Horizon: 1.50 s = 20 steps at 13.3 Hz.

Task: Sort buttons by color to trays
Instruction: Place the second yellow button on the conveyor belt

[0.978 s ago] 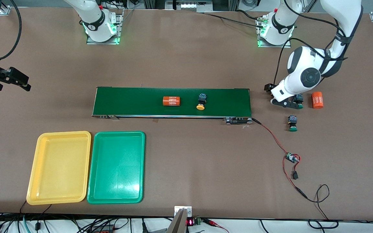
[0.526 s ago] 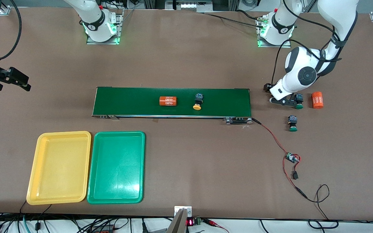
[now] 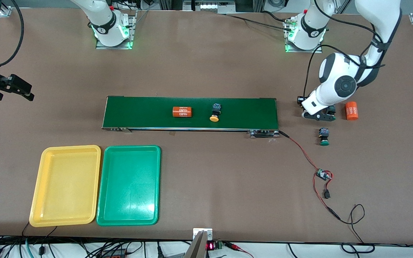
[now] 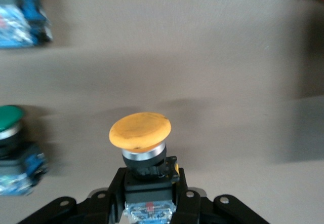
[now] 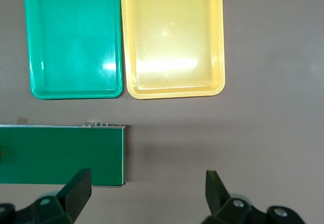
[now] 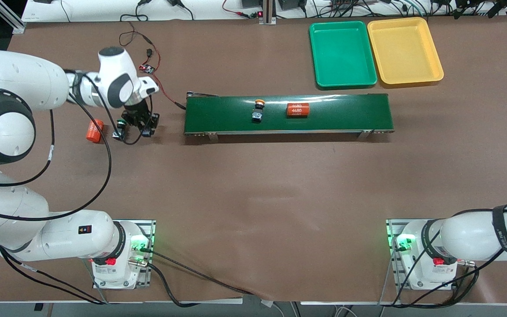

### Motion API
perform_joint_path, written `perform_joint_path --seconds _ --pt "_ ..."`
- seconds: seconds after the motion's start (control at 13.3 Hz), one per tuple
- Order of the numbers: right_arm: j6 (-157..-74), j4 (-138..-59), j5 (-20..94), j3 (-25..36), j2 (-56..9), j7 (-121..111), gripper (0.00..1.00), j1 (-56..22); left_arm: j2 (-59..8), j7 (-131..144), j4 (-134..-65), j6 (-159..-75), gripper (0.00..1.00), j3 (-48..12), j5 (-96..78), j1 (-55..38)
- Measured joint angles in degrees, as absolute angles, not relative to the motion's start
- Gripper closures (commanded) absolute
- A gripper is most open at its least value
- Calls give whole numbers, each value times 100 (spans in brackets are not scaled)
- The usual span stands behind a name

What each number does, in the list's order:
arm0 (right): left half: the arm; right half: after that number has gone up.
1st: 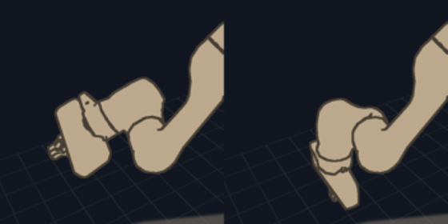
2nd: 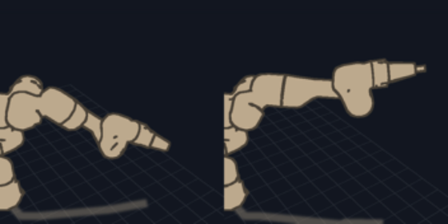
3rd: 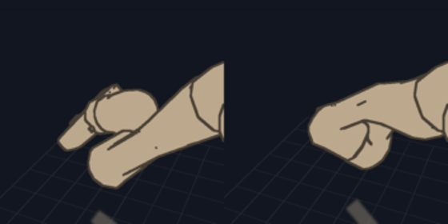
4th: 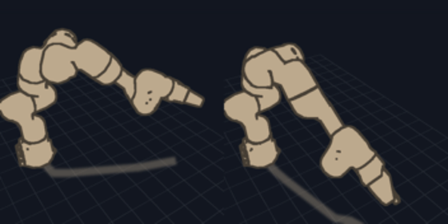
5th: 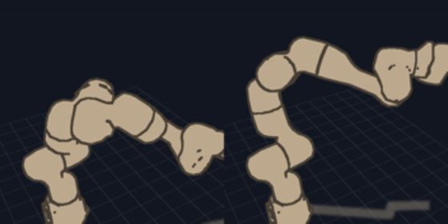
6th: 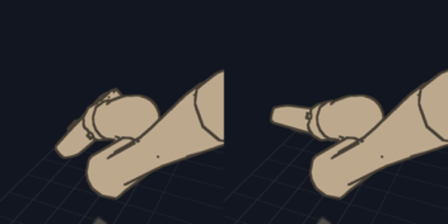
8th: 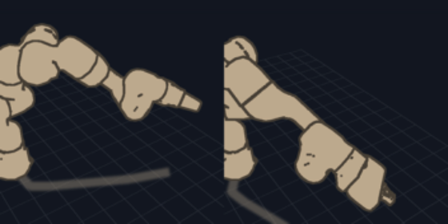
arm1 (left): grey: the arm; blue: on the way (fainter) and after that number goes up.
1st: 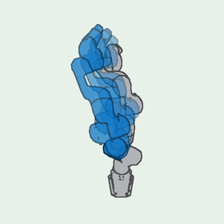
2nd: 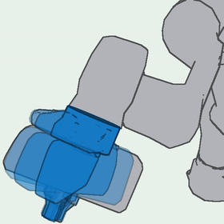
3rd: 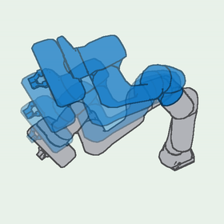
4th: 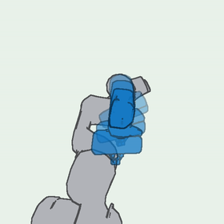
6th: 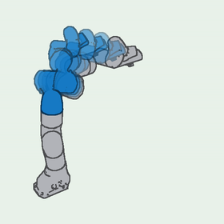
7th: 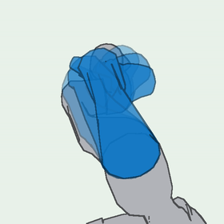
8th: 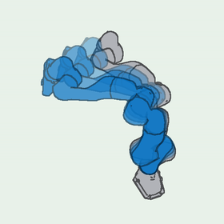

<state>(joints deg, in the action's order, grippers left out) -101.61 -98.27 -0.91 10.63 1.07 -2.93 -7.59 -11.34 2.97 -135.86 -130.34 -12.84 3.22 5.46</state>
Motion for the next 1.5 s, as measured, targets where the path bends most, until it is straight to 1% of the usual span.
perform_joint_path --seconds 0.23,0.38,0.53,0.68,0.9,0.98,1.05,1.13,1.2,1.5 --pt "-10161 -9827 -91 1063 108 -293 0 -756 -1049 306 -12523 -11854 82 -1302 146 281" --pt "-10161 -9827 -91 1063 107 -293 0 -755 -1077 410 -12078 -11571 82 -1336 -317 -12" --pt "-10161 -9827 -91 1063 107 -293 0 -754 -1249 687 -11838 -11564 82 -1503 -616 -261" --pt "-10161 -9828 -91 1063 105 -293 0 -754 -1581 1269 -11613 -11735 82 -1788 -713 -466" --pt "-10161 -9830 -91 1063 105 -293 0 -753 -2141 2185 -11450 -12492 80 -2176 -713 -758" --pt "-10162 -9830 -91 1063 104 -293 0 -754 -2307 2281 -11436 -12661 77 -2210 -713 -840" --pt "-10162 -9830 -91 1063 104 -293 0 -753 -2445 2324 -11430 -12758 60 -2220 -713 -879" --pt "-10164 -9830 -91 1063 104 -293 0 -753 -2550 2328 -11424 -12804 10 -2219 -713 -887" --pt "-10166 -9830 -91 1063 104 -293 0 -753 -2613 2329 -11407 -12824 0 -2219 -713 -887" --pt "-10178 -9830 -91 1063 100 -293 0 -740 -2554 2343 -11254 -12804 0 -2207 -713 -858"
